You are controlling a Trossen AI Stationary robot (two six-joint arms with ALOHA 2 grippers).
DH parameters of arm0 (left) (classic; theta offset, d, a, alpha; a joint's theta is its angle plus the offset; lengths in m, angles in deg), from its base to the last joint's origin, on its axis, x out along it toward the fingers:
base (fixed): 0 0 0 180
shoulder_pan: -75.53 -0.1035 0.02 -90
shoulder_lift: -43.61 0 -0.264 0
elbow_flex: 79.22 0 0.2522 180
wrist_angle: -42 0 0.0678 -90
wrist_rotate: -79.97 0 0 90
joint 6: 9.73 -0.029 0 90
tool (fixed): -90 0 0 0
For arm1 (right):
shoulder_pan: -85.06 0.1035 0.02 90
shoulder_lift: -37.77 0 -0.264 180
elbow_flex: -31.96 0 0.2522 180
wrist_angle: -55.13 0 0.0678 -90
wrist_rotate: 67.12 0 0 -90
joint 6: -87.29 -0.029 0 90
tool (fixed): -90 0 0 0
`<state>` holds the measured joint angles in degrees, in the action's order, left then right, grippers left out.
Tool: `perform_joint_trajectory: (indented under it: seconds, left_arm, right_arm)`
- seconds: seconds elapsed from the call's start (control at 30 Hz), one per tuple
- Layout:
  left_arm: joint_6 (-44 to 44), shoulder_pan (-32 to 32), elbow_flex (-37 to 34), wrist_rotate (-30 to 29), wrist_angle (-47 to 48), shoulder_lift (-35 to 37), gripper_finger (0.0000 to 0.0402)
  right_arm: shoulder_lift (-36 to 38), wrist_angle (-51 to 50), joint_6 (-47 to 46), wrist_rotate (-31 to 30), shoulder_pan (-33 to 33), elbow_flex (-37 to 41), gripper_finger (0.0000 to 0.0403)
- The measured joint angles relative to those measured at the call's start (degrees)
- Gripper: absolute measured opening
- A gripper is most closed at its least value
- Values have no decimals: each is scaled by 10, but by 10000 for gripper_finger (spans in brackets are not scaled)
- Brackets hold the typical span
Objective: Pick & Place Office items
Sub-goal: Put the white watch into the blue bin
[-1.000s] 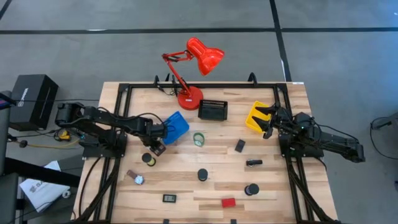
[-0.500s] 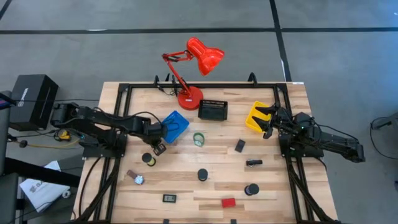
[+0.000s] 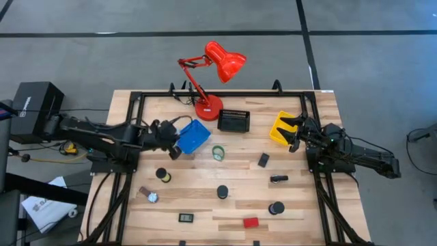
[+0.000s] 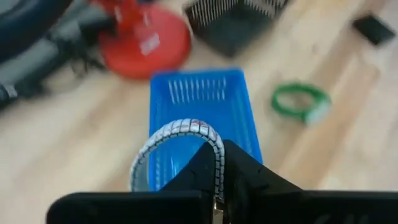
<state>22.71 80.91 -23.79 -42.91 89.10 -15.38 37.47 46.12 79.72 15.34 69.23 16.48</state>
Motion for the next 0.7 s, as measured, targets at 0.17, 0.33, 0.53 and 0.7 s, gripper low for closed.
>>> perform_joint_trajectory:
  seconds: [0.17, 0.33, 0.53, 0.7]
  left_arm:
    - [-149, -7, 0, -7, -149, -56, 9]
    - [-186, -53, 0, 2, -212, -127, 11]
    - [-185, -143, -1, 64, -214, -215, 12]
    - [-156, -189, -1, 124, -214, -264, 20]
  right_arm:
    - [0, 0, 0, 0, 0, 0, 249]
    - [0, 4, 40, 0, 0, 0, 249]
    - [0, 4, 65, 0, 0, 0, 249]
    - [0, 4, 65, 0, 0, 0, 249]
